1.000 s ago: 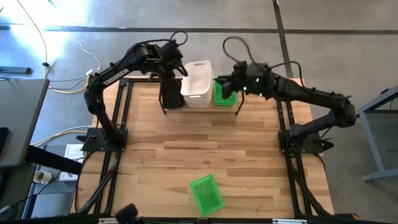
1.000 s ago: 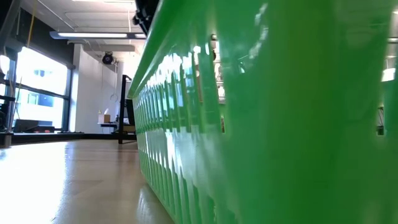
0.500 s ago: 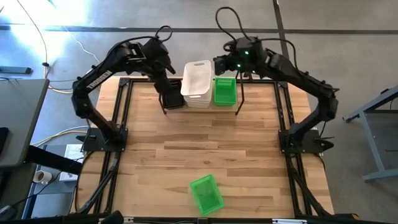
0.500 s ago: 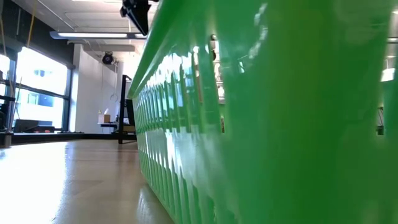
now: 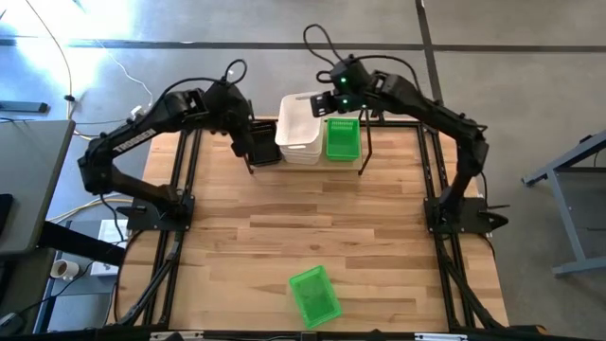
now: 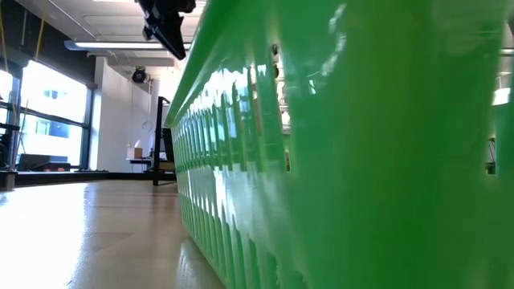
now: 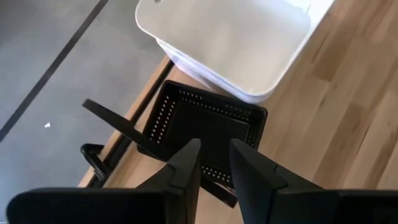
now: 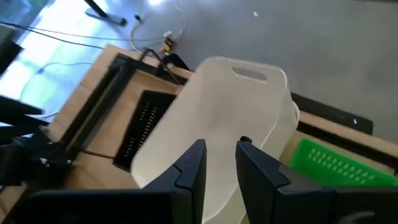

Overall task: Stack baskets on shelf by color
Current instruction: Stack the white bin on top of the white bin on the shelf

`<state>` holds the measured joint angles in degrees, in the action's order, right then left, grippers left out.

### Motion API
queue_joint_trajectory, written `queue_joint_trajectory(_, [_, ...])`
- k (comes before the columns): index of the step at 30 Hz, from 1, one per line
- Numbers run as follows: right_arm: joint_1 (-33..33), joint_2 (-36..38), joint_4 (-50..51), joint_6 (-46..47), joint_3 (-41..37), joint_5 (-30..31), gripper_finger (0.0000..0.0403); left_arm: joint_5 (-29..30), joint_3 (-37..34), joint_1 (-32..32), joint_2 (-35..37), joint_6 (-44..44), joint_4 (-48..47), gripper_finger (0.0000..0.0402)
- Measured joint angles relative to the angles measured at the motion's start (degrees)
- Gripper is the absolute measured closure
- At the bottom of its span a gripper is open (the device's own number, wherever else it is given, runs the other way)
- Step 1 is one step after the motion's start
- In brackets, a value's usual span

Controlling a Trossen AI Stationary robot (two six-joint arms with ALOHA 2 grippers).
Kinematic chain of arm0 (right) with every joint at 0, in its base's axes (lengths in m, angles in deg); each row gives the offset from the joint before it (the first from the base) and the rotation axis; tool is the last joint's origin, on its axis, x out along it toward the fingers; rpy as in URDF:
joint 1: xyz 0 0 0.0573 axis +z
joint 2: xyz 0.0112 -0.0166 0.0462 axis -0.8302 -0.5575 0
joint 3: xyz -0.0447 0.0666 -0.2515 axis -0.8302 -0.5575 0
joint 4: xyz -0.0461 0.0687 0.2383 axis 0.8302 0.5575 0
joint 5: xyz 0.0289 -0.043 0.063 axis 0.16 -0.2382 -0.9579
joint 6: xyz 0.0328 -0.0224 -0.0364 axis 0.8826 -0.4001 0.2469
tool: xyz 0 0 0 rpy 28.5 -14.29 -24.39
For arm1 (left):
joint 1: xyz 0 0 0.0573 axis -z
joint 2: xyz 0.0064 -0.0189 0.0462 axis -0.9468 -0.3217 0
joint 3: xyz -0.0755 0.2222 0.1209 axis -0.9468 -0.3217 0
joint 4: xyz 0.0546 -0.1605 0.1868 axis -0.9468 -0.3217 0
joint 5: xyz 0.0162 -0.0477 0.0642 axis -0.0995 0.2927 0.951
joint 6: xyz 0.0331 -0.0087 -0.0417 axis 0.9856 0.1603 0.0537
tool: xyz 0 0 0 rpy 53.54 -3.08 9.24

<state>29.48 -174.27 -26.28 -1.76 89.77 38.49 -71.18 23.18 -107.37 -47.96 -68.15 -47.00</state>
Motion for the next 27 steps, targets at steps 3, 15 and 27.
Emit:
queue_joint_trajectory(3, [0.0,-1.6,0.1,0.3,-0.1,0.3,0.0326,0.0,-2.4,0.0,1.1,0.0,0.9,0.0326])
queue_joint_trajectory(15, [0.0,-7.3,0.1,4.8,-0.1,0.7,0.0270,-2.3,-3.3,0.2,1.3,0.0,5.3,0.0326])
queue_joint_trajectory(27, [-1.0,-10.8,4.4,8.1,-0.2,2.3,0.0269,-2.7,-3.3,0.2,1.3,0.0,5.7,0.0326])
